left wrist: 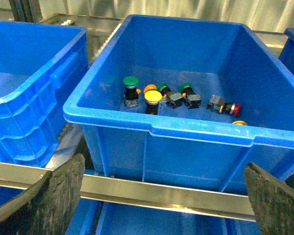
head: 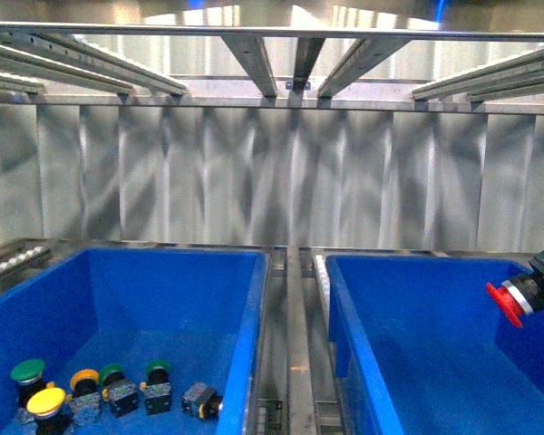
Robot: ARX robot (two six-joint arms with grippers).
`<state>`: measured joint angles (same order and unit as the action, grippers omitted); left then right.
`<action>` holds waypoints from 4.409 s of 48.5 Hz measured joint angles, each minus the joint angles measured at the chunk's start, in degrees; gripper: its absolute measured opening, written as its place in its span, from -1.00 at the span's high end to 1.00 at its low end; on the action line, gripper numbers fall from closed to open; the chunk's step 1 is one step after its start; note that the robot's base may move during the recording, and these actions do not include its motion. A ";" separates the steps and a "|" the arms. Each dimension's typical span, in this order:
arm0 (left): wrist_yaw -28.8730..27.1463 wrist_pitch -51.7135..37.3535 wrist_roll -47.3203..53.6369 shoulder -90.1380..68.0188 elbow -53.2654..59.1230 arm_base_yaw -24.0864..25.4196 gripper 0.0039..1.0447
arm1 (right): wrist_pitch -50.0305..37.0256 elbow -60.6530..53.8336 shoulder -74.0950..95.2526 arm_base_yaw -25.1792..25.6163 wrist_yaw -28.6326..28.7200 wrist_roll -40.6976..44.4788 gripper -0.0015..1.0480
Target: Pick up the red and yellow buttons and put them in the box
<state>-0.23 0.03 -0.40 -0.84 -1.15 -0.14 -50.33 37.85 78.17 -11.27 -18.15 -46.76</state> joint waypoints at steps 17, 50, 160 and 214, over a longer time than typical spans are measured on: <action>0.11 -0.02 0.00 0.00 0.00 0.00 -0.86 | 0.42 -1.27 -1.33 2.56 0.15 -0.42 0.46; 0.22 -0.02 0.13 0.00 -0.02 0.07 -0.86 | 23.87 21.16 18.80 23.06 12.55 30.84 0.47; 0.24 -0.02 0.11 0.00 -0.02 0.07 -0.86 | 21.29 -29.46 -40.22 15.98 22.45 46.56 0.93; 0.24 -0.02 0.13 0.00 -0.02 0.07 -0.86 | 35.34 -36.63 -63.21 11.37 18.12 46.58 0.93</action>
<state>0.01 0.01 -0.27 -0.84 -1.17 -0.08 -14.98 1.21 14.96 0.10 -0.03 -0.19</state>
